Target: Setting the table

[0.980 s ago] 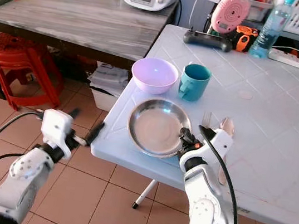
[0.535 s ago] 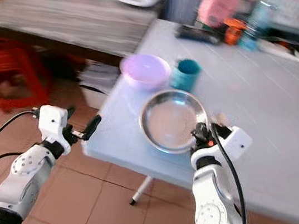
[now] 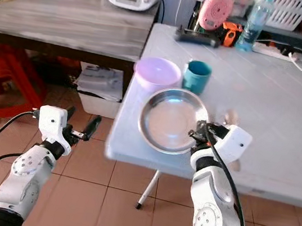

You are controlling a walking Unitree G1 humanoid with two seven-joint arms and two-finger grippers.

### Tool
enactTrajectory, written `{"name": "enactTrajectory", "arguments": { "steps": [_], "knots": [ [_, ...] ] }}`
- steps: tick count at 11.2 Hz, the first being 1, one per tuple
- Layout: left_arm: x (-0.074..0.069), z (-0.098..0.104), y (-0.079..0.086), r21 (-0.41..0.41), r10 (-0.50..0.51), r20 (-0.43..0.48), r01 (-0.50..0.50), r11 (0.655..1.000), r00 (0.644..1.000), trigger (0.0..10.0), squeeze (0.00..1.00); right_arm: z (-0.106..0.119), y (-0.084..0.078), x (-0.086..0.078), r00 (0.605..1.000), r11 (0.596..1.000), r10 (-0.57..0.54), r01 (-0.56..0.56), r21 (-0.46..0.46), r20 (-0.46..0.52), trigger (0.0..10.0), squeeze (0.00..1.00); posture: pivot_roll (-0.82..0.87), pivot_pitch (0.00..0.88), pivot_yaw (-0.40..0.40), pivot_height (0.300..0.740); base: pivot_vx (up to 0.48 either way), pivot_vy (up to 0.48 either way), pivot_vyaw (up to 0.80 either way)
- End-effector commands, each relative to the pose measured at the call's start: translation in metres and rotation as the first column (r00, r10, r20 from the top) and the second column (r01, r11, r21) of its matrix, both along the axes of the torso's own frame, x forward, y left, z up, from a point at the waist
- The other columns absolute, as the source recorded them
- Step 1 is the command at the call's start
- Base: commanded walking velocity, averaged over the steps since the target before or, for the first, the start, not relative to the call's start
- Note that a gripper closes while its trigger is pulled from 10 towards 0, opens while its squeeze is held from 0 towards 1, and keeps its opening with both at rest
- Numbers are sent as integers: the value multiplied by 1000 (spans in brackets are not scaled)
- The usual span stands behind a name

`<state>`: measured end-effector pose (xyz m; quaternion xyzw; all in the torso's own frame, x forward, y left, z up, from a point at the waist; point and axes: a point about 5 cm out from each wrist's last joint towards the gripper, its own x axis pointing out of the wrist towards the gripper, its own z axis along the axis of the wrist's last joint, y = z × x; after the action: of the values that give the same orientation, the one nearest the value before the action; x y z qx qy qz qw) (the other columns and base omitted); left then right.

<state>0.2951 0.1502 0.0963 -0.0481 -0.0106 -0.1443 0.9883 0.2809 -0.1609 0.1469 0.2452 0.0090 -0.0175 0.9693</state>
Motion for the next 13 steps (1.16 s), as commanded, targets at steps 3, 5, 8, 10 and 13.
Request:
{"name": "enactTrajectory", "arguments": {
  "steps": [3, 5, 8, 10, 13],
  "knots": [
    [0, -1, -1, 1, -6, -3, 6, 1000, 1000, 10000, 0, 2, -1, -1, 1000, 1000, -13, 13, -13, 23, 10000, 0, -5, 89, -11, 740, 0, 372, 0],
    [0, -2, -1, 1, -7, -8, 7, 1000, 1000, 10000, 0, 2, -1, 0, 1000, 1000, -16, 17, -18, 27, 10000, 0, -3, 84, -14, 740, 0, 407, 0],
    [2, -2, -1, 8, -4, -7, 4, 1000, 1000, 10000, 0, 4, -1, 3, 999, 999, -24, 25, -26, 38, 10000, 0, -1, 76, -10, 740, 0, 406, 0],
    [2, -4, -2, 8, 0, -13, 0, 1000, 1000, 10000, 0, 4, -2, 3, 999, 999, -26, 27, -28, 38, 10000, 0, -4, 75, -13, 740, 0, 407, 0],
    [2, -6, -4, -6, 7, -27, -8, 1000, 1000, 10000, 0, 4, -3, 4, 999, 999, -29, 31, -37, 41, 10000, 0, -8, 73, -17, 740, 0, 407, 0]
  ]
}}
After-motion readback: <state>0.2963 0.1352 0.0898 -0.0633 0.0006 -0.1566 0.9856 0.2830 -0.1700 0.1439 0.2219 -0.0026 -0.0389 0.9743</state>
